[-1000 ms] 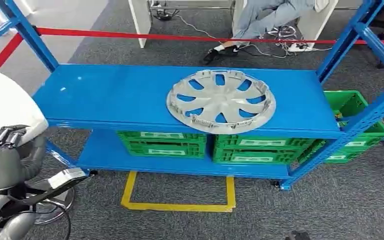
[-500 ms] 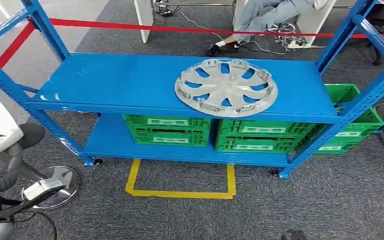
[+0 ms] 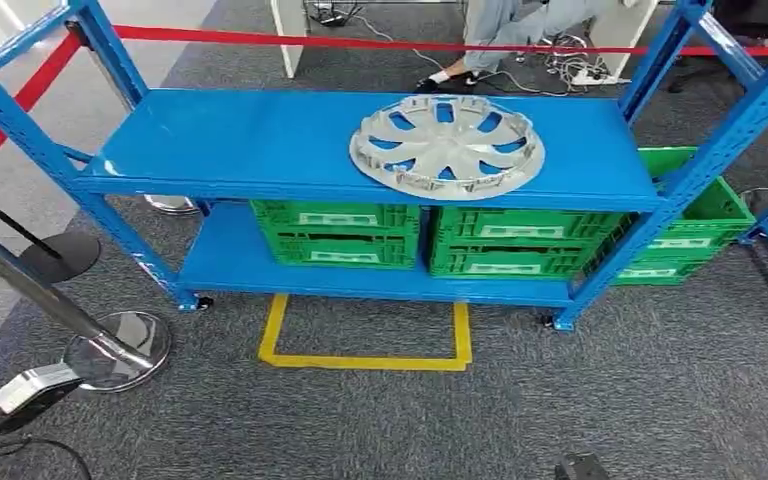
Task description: Take the parts from the cabinet and place them on the table.
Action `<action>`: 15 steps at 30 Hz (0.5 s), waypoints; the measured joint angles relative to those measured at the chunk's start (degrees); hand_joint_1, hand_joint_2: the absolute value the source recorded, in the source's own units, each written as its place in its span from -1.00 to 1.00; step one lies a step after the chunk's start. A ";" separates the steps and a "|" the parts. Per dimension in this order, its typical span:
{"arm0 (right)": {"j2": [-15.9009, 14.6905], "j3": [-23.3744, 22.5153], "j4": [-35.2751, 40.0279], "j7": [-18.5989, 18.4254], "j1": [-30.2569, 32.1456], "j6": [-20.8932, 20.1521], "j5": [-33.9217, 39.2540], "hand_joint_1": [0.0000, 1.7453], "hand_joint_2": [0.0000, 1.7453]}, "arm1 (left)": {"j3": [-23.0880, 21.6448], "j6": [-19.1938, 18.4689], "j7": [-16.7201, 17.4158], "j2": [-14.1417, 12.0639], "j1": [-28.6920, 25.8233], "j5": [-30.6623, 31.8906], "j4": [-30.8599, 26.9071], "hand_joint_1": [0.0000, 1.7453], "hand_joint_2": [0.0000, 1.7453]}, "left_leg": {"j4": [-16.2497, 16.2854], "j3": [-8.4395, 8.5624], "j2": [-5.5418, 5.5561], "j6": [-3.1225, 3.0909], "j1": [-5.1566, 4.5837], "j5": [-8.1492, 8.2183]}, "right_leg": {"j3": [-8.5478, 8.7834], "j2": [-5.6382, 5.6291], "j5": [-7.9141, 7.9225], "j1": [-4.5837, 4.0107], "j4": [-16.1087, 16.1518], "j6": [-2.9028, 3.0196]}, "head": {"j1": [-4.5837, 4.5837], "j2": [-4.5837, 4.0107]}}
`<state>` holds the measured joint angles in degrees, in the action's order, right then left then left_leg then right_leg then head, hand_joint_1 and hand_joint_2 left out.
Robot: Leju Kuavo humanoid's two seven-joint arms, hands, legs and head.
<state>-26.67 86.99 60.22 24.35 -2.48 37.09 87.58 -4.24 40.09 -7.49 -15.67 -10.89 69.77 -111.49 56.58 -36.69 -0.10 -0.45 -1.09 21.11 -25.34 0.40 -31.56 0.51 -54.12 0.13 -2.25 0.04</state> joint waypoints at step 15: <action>0.15 0.35 -0.09 -0.33 -0.26 -0.13 -0.59 -1.00 -1.00 | 2.71 -0.02 -1.10 0.75 -1.34 -1.25 -0.50 1.00 1.00 | 0.94 10.84 0.13 1.93 1.58 9.08 | -8.72 0.63 5.66 -0.25 -2.98 -0.32 | 0.68 0.00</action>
<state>-26.51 87.34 60.13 24.02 -2.75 36.96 86.99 -1.53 40.06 -8.59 -14.93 -12.23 68.52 -112.00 57.52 -25.85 0.03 1.48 0.48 30.19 -34.06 1.03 -25.90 0.26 -57.09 -0.19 -1.57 0.04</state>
